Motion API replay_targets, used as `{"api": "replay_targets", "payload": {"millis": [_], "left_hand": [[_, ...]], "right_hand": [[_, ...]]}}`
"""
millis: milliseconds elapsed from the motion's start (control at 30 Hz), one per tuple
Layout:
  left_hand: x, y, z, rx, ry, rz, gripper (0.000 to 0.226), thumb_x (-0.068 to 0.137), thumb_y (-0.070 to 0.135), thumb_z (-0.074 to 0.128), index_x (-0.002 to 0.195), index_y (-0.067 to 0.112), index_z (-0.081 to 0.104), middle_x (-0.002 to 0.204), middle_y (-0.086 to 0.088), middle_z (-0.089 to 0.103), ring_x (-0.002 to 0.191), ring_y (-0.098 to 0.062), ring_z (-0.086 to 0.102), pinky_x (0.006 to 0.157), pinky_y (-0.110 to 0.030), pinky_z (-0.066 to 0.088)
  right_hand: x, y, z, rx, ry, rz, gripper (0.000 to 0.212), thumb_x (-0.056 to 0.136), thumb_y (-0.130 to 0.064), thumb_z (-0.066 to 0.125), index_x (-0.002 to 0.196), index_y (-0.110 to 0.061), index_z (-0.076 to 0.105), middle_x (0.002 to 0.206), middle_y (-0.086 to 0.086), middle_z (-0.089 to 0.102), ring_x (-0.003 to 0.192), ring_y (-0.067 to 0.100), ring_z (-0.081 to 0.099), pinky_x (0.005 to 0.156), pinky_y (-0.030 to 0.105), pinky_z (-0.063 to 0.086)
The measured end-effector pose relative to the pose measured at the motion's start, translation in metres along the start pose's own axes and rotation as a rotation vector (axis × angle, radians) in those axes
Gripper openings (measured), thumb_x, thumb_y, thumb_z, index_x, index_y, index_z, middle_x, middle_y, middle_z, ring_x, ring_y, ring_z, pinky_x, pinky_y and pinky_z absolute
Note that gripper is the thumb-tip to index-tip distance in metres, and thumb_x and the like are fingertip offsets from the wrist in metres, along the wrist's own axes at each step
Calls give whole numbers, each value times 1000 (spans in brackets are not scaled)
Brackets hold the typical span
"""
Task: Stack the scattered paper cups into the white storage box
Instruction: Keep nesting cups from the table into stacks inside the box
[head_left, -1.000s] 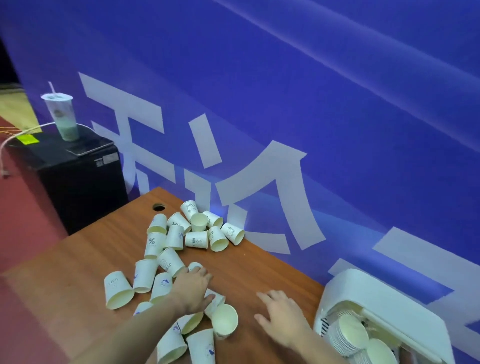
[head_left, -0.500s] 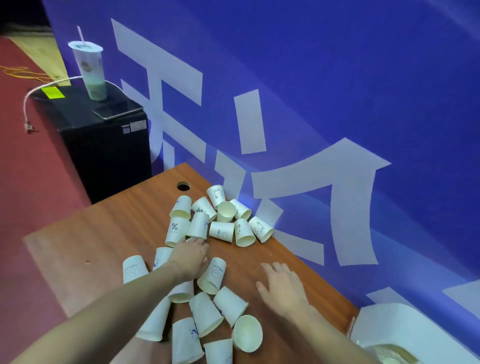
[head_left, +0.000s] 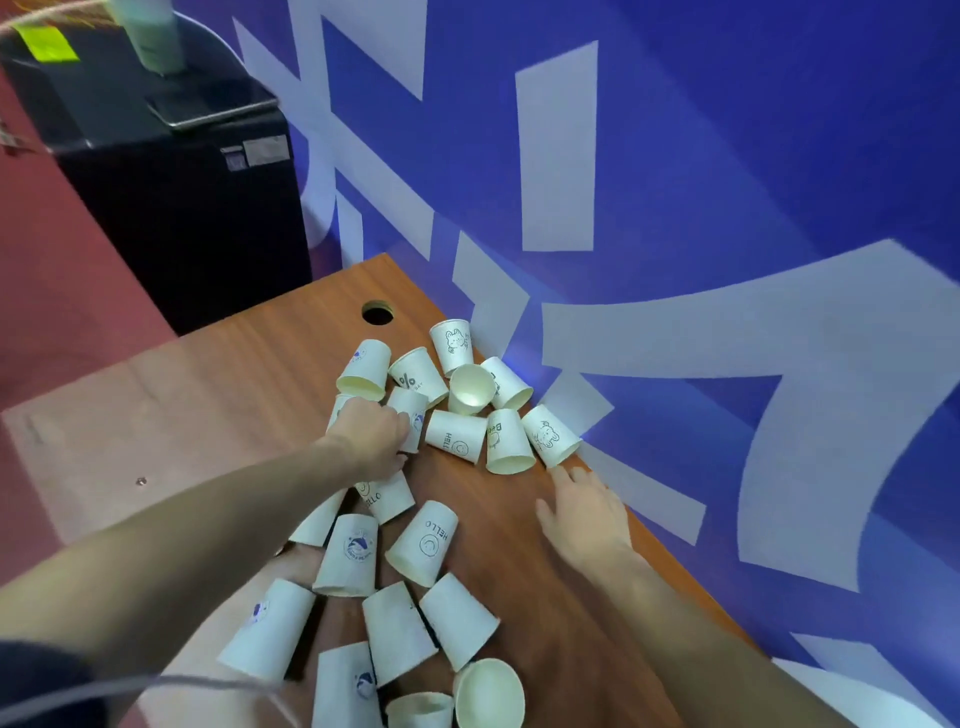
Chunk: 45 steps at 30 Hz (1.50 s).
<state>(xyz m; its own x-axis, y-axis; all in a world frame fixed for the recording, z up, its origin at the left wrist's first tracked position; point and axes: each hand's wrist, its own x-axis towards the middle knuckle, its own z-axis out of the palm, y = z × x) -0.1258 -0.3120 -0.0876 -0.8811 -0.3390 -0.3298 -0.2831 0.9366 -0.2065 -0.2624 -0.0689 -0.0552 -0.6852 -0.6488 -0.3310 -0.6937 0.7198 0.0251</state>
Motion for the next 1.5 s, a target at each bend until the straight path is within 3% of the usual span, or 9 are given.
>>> {"api": "replay_targets", "payload": {"millis": [133,267,400,567,767,933,1200,1367,1500], "left_hand": [[20,2,1,76,-66,92,30,90,49,45,81,22,54,87,1,68,78,-23,64,60,-29,37],[35,8,3,150,-111,171,20,89,34,45,75,21,51,84,-1,68,66,-24,53,53,-28,31],[45,9,0,213,-120,238,18,87,23,46,86,21,64,85,1,67,74,-24,59,55,-29,30],[45,12,-7,307,-103,272,20,93,23,43,81,20,59,88,-1,67,74,-24,59,54,-28,32],[36,10,-19,344,-94,201,23,93,10,42,75,22,49,90,1,69,79,-22,64,48,-27,23],[18,17,-46,382,-82,112,22,96,16,41,98,22,62,100,3,67,90,-21,64,47,-28,17],[-16,25,-72,-100,31,-155,24,95,35,41,97,19,58,99,2,63,85,-18,60,52,-28,27],[-45,44,-83,-350,35,-123,26,90,41,47,77,19,51,81,2,59,71,-19,55,57,-28,38],[-73,74,-98,-511,3,-76,30,88,39,49,66,18,50,69,1,59,64,-19,59,61,-28,47]], "right_hand": [[36,0,9,36,17,12,38,96,-37,44,130,-21,49,126,1,55,119,23,49,97,37,42],[63,-2,26,71,-17,18,32,98,-35,44,125,-19,50,120,1,56,112,23,54,90,36,45],[83,-4,41,82,-49,48,19,99,-24,40,109,-18,56,109,2,61,100,25,62,77,35,47],[87,-1,44,37,-41,65,26,94,-11,39,94,-19,63,96,1,68,90,25,65,68,33,43],[62,10,36,98,27,93,21,95,-20,41,81,-21,57,85,1,67,81,24,64,65,33,44],[29,15,24,101,57,130,23,94,-24,42,79,-22,59,81,-1,65,77,21,63,65,32,46],[-41,24,-9,128,112,258,25,93,-30,46,77,-20,63,75,-2,63,70,18,62,65,30,53],[-94,36,-24,168,149,328,24,93,-33,46,83,-18,63,87,1,67,80,22,62,66,28,44],[-142,44,-26,223,191,385,23,91,-34,47,78,-19,58,81,-1,62,75,21,58,64,28,44]]}}
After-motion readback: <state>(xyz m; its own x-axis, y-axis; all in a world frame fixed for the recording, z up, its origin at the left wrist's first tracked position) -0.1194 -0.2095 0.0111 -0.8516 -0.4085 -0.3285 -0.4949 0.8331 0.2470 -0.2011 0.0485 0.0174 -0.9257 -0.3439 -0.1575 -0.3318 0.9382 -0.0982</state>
